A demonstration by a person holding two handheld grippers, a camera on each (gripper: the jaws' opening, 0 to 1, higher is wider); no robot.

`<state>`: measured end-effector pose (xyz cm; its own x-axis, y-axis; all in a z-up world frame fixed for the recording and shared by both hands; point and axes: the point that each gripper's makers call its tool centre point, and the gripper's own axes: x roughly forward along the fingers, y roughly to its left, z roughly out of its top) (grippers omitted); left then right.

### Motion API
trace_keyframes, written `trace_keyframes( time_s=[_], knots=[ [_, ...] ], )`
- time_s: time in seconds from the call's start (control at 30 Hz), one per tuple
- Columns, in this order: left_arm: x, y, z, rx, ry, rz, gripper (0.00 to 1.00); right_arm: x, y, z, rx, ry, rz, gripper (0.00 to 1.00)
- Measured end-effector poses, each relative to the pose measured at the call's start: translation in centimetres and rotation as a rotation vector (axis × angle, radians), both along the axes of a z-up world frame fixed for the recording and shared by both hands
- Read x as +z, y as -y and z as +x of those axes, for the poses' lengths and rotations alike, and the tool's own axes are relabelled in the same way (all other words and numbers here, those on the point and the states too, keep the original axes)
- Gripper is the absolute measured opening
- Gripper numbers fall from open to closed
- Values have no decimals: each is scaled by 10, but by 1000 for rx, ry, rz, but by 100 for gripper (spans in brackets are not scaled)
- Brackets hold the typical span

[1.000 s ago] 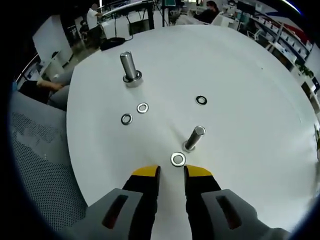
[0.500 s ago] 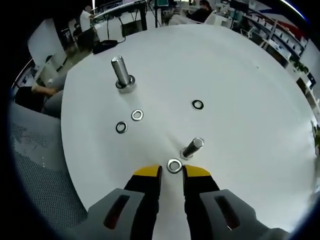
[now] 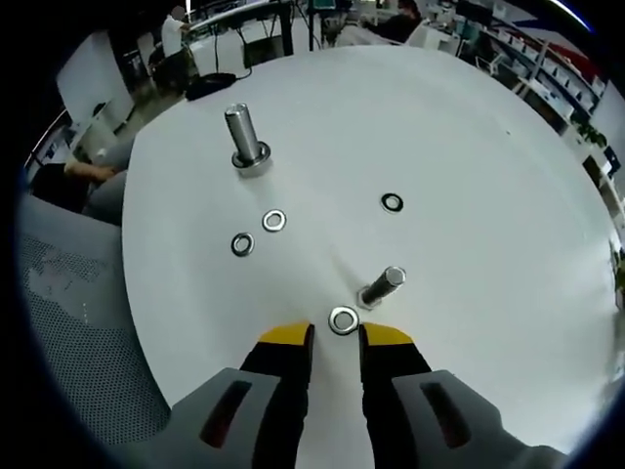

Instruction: Place the washer onto the threaded stud by aligning its center hole with the stud, sliding it down to the base, and recovering from edge contact or off-axis alignment until the washer reaches the visible bottom stop.

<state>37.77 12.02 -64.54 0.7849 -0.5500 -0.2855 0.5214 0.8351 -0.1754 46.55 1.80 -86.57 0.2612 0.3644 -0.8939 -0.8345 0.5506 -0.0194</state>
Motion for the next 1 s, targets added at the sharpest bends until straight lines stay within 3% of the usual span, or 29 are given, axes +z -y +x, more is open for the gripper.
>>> trace_keyframes(
  time_s=[0.23, 0.37, 0.67, 0.87, 1.0],
  knots=[
    [-3, -1, 0, 2, -10, 8, 25, -1, -5, 5, -11, 5, 2, 19],
    [-5, -1, 1, 3, -18, 8, 24, -1, -5, 1, 28, 11, -10, 15],
    [-6, -1, 1, 1, -24, 5, 24, -2, 8, -2, 67, -15, -35, 15],
    [-7, -1, 1, -2, -33, -3, 24, -2, 12, -7, 162, -30, -49, 17],
    [-8, 0, 0, -3, -36, -3, 24, -2, 12, -7, 175, -38, -48, 17]
  ],
)
